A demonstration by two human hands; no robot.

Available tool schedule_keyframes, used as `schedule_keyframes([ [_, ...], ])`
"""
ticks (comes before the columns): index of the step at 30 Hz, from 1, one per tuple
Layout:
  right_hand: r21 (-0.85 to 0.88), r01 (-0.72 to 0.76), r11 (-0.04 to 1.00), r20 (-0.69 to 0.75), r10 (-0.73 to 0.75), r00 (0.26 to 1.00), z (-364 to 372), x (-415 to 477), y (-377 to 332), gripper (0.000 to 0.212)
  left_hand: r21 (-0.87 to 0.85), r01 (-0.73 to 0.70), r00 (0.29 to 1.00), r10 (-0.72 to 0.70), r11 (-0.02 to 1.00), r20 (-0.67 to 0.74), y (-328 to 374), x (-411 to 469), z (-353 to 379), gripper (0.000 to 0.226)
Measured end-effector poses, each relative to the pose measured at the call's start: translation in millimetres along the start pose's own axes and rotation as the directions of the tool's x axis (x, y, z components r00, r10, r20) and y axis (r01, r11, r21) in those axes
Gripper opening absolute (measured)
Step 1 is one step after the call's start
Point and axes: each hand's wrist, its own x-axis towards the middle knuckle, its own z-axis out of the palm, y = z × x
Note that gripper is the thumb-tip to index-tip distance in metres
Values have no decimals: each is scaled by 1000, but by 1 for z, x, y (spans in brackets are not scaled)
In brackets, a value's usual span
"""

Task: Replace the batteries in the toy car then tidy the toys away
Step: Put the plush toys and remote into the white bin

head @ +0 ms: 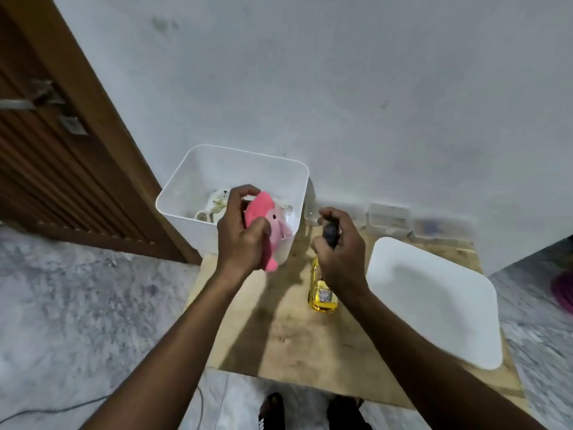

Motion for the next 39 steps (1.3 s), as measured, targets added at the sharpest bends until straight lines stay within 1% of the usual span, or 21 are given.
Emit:
schedule_keyframes([
  [2,39,48,998,27,-49,998,18,30,-16,37,44,21,999,-20,999,-35,15,34,-12,43],
  [4,41,22,999,82,-25,996,38,61,-27,40,52,85,996,-83,995,-38,27,67,-23,43],
  [5,14,-3,1000,117,1,993,50,77,-29,42,49,128,992,-127,991,-29,31,81,-27,45],
  [7,-96,-48,994,193,66,979,71,106,-29,46,112,206,978,-210,972,22,31,108,-34,47],
  [10,-241,-142,960,303,214,929,107,142,-13,46,216,322,931,-350,922,104,9,145,-41,59],
  [13,-411,-179,894,366,342,865,135,161,14,43,307,414,864,-476,857,164,-26,168,-41,67],
  [16,-540,-194,819,376,441,815,153,167,38,46,363,471,807,-559,804,191,-62,179,-38,78],
  [19,-558,-225,799,361,477,802,162,167,55,51,356,511,782,-595,782,185,-95,190,-36,83],
  [21,-570,-228,789,361,490,794,167,167,61,50,391,496,784,-594,775,182,-104,196,-35,79],
  [22,-588,-220,778,359,495,792,168,166,61,51,454,446,800,-571,771,185,-102,197,-34,72],
  [24,-633,-190,750,353,499,792,168,168,60,59,616,317,841,-514,722,171,-102,201,-35,60],
  [25,-649,-179,740,351,499,792,168,170,61,63,651,291,846,-507,701,167,-102,202,-35,61],
  [29,-654,-155,741,343,473,812,162,176,62,70,663,298,821,-539,687,190,-105,205,-34,66],
  [32,-635,-142,759,350,447,823,156,178,58,70,656,288,830,-524,698,193,-101,201,-29,64],
  [34,-591,-139,795,349,407,844,151,177,52,65,644,269,849,-491,716,192,-92,196,-22,59],
  [36,-489,-137,861,337,332,881,142,173,38,51,621,215,882,-423,753,207,-79,187,-14,52],
  [39,-211,-146,967,276,202,940,114,157,11,25,517,141,927,-296,844,230,-54,164,-2,39],
])
